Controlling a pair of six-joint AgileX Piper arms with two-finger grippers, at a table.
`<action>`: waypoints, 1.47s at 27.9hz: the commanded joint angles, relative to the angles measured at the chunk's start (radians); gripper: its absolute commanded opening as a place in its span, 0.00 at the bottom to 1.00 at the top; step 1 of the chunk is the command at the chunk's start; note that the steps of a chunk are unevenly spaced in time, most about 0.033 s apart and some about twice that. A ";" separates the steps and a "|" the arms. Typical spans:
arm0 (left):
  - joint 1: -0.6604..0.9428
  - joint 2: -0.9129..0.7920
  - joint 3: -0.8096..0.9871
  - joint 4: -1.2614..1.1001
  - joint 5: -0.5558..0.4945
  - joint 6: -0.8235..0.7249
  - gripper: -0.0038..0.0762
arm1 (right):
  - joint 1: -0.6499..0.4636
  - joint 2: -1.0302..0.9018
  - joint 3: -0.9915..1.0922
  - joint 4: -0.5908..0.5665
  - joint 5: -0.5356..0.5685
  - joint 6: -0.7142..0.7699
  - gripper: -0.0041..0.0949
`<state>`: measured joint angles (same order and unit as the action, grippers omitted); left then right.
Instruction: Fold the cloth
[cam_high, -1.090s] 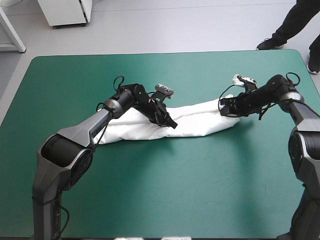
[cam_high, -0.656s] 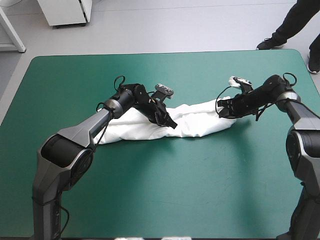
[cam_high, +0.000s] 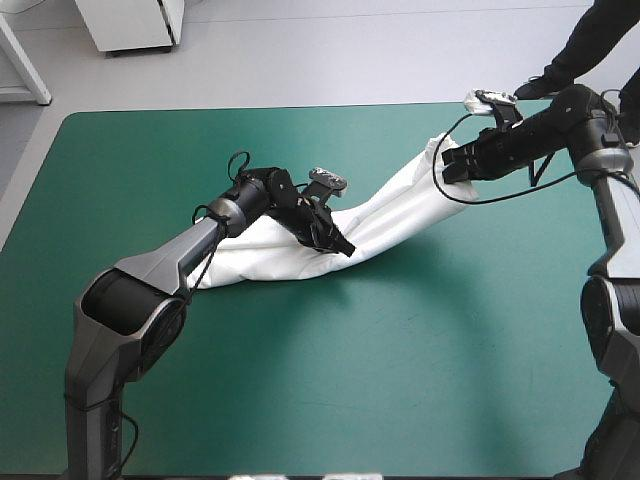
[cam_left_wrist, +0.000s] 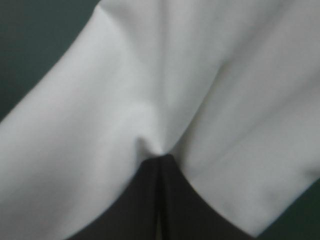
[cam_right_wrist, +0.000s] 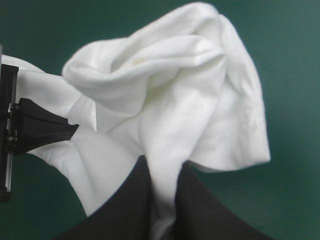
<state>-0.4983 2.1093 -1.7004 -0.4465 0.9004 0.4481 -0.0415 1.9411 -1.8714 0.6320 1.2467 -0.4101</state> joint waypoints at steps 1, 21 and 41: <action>0.004 -0.042 -0.013 0.018 -0.002 0.005 0.04 | -0.013 -0.075 -0.043 0.033 0.000 -0.001 0.03; 0.419 -0.549 -0.096 0.206 0.199 -0.091 0.04 | 0.168 -0.075 -0.044 0.204 -0.037 -0.035 0.03; 0.543 -0.721 -0.081 0.175 0.244 -0.085 0.04 | 0.601 0.119 -0.198 0.249 -0.255 -0.038 0.03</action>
<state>0.0443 1.4318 -1.7592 -0.2544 1.1901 0.3677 0.5257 2.0811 -1.9927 0.8111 1.0194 -0.4335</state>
